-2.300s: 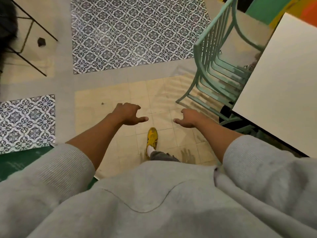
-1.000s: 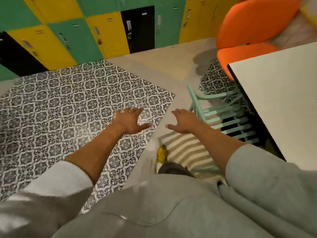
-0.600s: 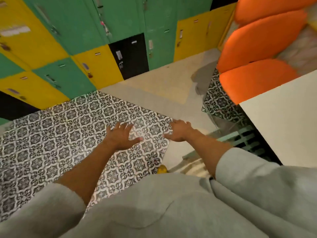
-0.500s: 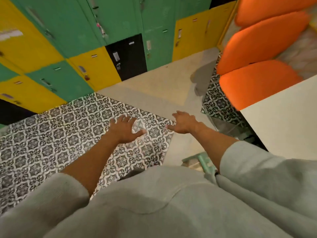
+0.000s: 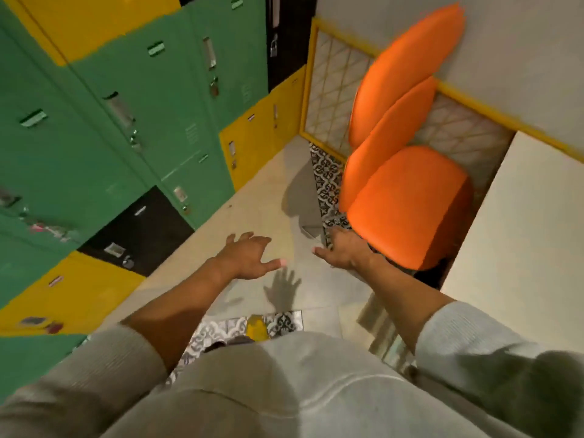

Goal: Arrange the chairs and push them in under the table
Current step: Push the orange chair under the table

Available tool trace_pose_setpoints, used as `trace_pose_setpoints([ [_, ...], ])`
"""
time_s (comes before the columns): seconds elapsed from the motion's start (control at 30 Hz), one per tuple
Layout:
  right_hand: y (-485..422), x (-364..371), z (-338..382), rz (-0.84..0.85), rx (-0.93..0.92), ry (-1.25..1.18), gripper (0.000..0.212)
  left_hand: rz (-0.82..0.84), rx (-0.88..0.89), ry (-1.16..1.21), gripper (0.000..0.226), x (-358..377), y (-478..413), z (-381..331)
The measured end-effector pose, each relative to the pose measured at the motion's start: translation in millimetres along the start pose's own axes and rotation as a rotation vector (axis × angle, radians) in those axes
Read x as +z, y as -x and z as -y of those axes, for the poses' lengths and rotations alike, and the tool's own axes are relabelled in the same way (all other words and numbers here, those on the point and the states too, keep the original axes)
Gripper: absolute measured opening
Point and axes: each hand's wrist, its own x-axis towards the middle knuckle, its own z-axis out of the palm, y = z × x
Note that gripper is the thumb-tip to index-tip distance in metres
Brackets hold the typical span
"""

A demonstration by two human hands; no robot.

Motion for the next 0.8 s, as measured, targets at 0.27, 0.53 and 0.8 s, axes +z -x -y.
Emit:
trace_pose_setpoints([
  [0.27,-61.6,-165.4,8.8,-0.516,0.419,-0.447,0.1,-0.228,0.452,-0.212,0.106,-252.9,-134.2,-39.6],
  [0.53,-108.7,-309.9,4.3,-0.801,0.508,-0.375,0.112,-0.395,0.783,-0.51,0.133,-442.7,-247.9,-84.7],
  [0.8,-171.2,-394.7,5.4,-0.718,0.623,-0.404,0.11,-0.354,1.096,-0.782,0.14,-588.3,-347.1,-142.8],
])
